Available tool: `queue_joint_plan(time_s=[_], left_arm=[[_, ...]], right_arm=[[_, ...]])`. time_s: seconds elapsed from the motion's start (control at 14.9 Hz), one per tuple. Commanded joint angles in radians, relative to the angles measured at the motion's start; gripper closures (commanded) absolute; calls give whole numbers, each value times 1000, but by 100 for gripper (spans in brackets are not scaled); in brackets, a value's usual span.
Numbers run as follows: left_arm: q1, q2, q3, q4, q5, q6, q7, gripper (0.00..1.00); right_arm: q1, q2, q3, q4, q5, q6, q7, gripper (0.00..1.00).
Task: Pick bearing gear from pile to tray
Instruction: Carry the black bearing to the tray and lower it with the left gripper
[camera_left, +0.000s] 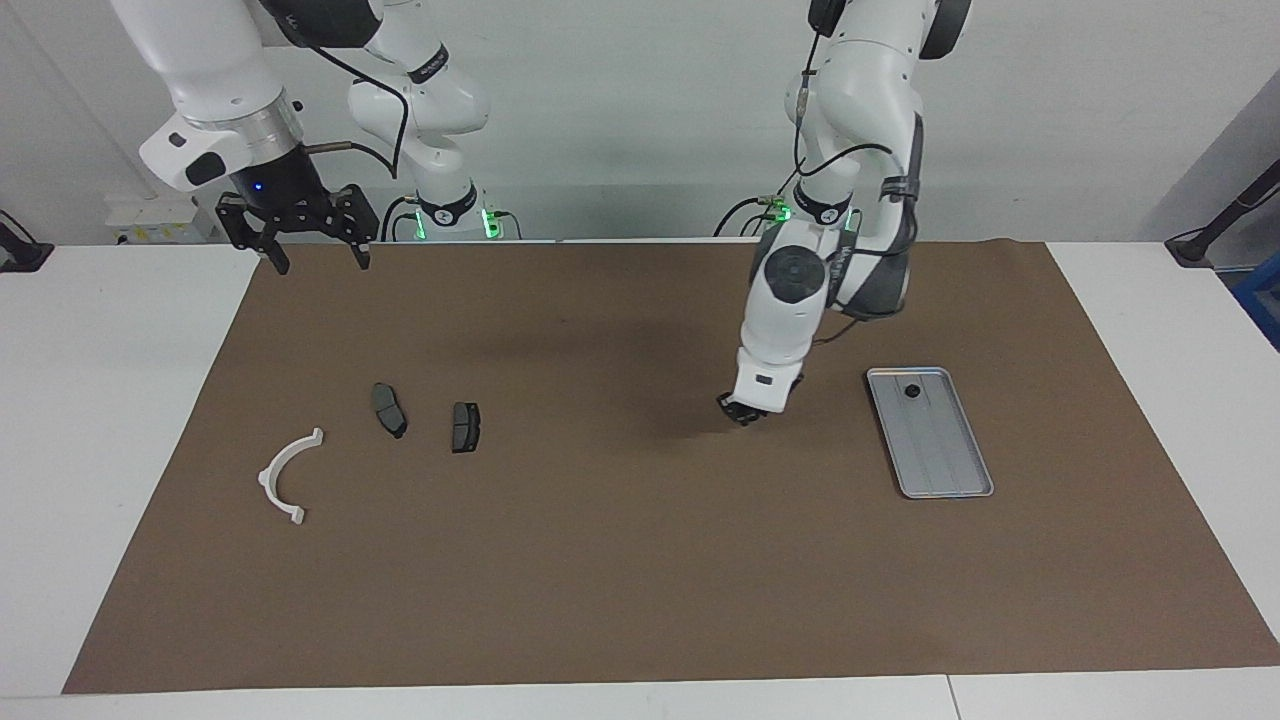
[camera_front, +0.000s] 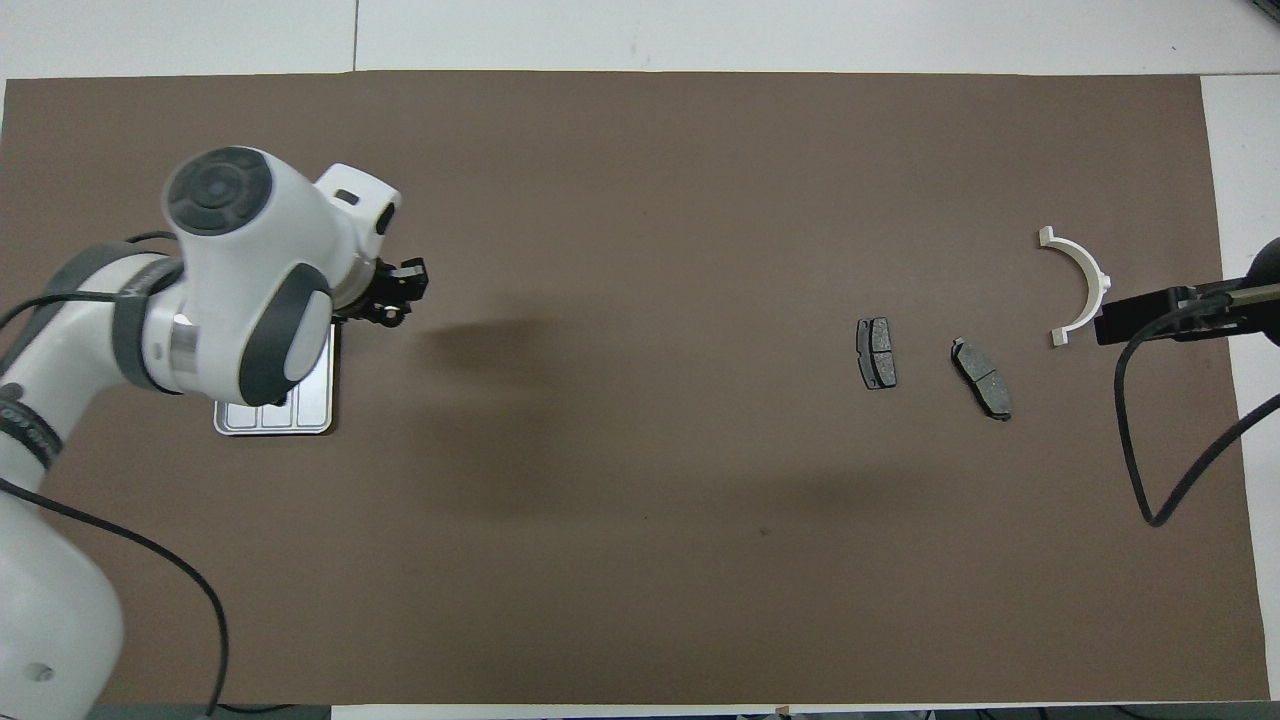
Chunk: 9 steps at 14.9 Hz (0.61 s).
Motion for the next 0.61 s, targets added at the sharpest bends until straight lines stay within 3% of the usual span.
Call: queue_joint_plan(time_s=[0.0, 0.34, 0.54], left_arm=[[156, -10, -18, -42, -6, 39, 310, 100], [230, 95, -15, -31, 0, 165, 466, 100], [233, 109, -15, -39, -3, 191, 483, 100]], right_arm=[[-14, -8, 6, -2, 9, -18, -19, 0], [-13, 1, 7, -18, 7, 3, -1, 0], [-13, 4, 7, -21, 7, 34, -4, 0]])
